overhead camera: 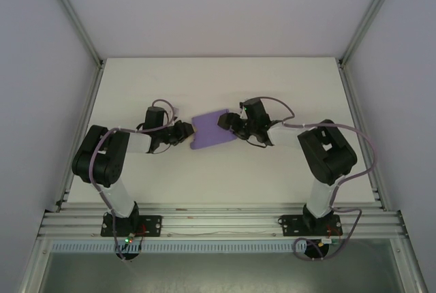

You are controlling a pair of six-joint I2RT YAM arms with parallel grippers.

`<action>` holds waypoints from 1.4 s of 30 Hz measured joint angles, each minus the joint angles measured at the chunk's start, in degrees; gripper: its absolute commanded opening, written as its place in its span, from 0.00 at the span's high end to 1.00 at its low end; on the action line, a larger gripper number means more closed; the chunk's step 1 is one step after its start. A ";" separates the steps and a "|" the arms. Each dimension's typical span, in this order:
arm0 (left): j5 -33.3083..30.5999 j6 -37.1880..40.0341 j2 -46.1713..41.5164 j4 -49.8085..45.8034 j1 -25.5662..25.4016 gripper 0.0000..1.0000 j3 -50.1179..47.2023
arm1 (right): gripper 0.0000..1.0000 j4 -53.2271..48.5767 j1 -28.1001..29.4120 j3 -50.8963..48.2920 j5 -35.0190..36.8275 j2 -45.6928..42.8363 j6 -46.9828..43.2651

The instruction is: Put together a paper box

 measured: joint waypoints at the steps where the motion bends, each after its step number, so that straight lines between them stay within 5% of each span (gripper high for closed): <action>1: -0.02 0.00 0.00 -0.07 0.09 0.80 0.13 | 0.44 0.48 -0.09 0.00 -0.44 0.09 0.39; 6: -0.20 0.42 0.00 -0.96 0.70 0.72 0.79 | 0.52 2.80 -0.35 0.00 -2.64 0.09 1.79; 10: -0.48 1.44 -0.37 -2.23 0.70 0.56 1.16 | 0.55 3.26 -0.35 0.00 -2.99 -0.04 2.43; 15: -3.74 5.97 -5.22 -9.57 -0.17 0.00 2.67 | 0.56 -0.28 0.04 0.02 -1.64 -2.08 3.61; 20: -11.56 17.70 -15.37 -17.99 -3.26 0.00 8.13 | 0.58 -13.66 -0.04 3.82 1.60 -6.12 5.09; 28: -15.56 48.96 -28.24 -29.29 -18.25 0.00 11.93 | 0.60 -39.15 -4.15 12.52 0.24 -10.88 9.14; 36: -19.10 67.34 -27.71 -42.53 -25.55 0.00 15.06 | 0.62 -46.47 -7.87 11.37 -11.10 -14.56 19.85; 42: -26.80 74.05 -22.10 -48.22 -29.66 0.00 19.52 | 0.61 -49.96 -7.98 11.37 -16.22 -14.51 23.12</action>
